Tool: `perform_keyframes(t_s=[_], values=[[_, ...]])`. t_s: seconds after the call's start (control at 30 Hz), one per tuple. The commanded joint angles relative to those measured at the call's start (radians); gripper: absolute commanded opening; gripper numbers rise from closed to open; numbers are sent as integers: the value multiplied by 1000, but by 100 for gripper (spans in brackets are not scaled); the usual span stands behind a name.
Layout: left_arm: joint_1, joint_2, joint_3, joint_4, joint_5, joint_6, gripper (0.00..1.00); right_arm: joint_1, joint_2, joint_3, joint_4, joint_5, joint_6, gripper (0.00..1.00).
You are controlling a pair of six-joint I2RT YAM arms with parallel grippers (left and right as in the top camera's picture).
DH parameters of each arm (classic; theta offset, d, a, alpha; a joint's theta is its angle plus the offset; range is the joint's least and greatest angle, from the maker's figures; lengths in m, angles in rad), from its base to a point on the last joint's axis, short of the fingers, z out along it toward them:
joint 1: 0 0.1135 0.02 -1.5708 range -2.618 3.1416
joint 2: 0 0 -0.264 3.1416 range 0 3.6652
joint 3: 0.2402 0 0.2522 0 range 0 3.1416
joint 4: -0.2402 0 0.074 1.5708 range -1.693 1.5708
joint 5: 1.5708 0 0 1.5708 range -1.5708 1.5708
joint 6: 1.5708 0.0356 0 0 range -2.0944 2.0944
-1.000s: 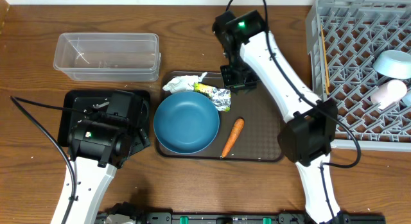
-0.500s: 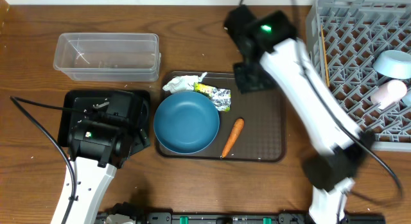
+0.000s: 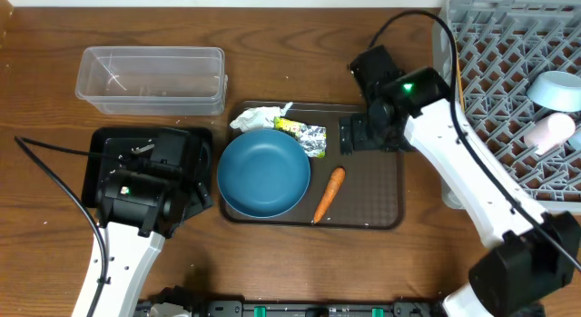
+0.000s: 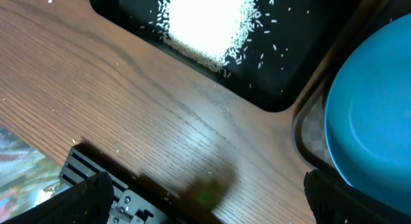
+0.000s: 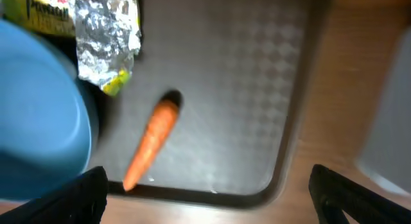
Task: Sort waste into correct bins and load items into the dishwasher rack
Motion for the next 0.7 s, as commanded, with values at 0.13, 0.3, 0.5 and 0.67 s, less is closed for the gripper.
perform_keyframes(t_s=[0.13,0.3,0.5,0.67], values=[[5,0,10,-3,-9,-13,98,-26,11,-164,195,-333,19,99],[5,0,10,-3,-9,-13,98,-26,11,-178,209,-360,19,99],[5,0,10,-3,-9,-13,98,-26,11,-178,218,-360,11,99],[5,0,10,-3,-9,-13,98,-24,11,-178,256,-341,11,99]])
